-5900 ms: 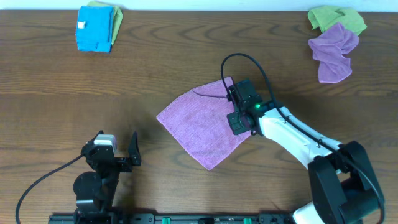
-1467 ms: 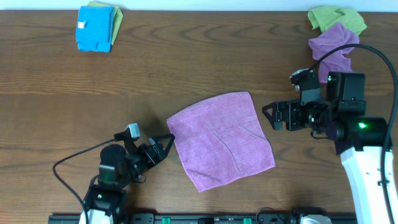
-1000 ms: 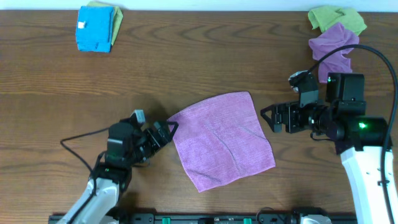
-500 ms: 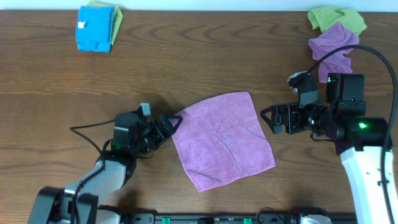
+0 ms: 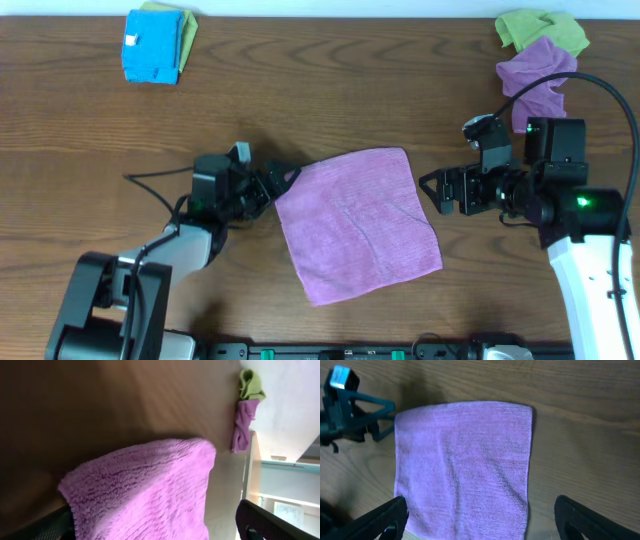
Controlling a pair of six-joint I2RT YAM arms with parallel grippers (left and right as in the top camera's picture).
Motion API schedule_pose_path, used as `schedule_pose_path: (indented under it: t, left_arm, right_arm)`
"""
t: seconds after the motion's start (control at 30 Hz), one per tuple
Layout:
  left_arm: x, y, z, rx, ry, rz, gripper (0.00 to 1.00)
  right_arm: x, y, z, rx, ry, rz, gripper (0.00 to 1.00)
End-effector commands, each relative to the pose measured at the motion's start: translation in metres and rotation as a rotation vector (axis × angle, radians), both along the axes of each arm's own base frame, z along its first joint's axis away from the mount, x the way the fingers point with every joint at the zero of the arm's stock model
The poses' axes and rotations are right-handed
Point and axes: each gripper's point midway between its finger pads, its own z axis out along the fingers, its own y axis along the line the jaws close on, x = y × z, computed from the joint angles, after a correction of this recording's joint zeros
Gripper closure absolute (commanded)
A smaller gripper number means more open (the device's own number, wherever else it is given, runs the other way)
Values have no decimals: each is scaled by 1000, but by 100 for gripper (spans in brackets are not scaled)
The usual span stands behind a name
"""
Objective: Fold the cloth
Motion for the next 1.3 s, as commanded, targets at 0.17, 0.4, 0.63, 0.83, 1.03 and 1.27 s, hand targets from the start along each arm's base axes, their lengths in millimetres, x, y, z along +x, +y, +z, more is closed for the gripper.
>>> schedule_pose_path:
  t: [0.17, 0.4, 0.63, 0.83, 1.03, 1.27]
  left_arm:
    - [47, -12, 34, 90, -235, -103, 6]
    - [65, -20, 40, 211, -296, -184, 8]
    - [52, -8, 5, 311, -163, -194, 9]
    - [56, 5, -3, 391, -149, -146, 9]
    - [63, -5, 14, 347, -178, -175, 11]
    - [38, -12, 15, 307, -50, -263, 40]
  right_arm:
    - [2, -1, 8, -10, -38, 24, 7]
    - [6, -1, 10, -17, -63, 33, 7]
    - [10, -2, 8, -19, -59, 31, 6]
    - [12, -1, 2, -18, -37, 32, 6]
    - [12, -1, 1, -19, -35, 34, 6]
    - [14, -7, -2, -52, -30, 14, 66]
